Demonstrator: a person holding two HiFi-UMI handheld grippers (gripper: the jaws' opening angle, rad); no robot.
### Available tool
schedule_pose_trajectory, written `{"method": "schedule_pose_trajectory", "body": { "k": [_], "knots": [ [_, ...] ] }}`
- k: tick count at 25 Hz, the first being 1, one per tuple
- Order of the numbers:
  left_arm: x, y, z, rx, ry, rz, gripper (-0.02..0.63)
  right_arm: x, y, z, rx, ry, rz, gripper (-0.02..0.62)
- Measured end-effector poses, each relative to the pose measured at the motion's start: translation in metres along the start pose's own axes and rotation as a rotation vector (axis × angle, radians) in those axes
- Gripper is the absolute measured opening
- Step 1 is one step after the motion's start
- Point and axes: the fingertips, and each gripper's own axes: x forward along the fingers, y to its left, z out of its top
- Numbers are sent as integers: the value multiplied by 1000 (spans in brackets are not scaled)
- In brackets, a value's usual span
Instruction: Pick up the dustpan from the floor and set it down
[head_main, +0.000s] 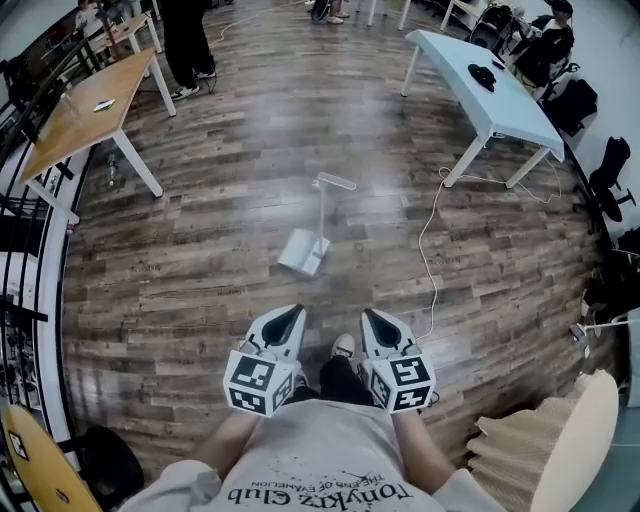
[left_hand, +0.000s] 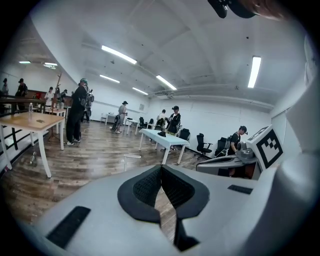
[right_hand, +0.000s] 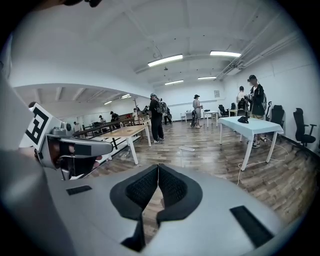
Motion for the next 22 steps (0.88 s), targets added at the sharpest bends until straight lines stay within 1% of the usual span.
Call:
{"method": "schedule_pose_trajectory", "body": {
  "k": [4,7,11,16,22],
  "knots": [
    [7,3,1,7,3,-10,23,8,-7,-5,20,7,-8,26],
    [15,12,2,-2,6,10,23,22,-13,-1,22,4,10,26],
    [36,31,14,-7,-2,53,23,55,-27,15,9,-2,39,26],
    [82,61,31,-9,-1,96,23,104,-58,43,-18,-17,75,26],
    [149,84,72,-4,-5,128,23,155,-109,80,-40,-10,131,26]
  ]
}}
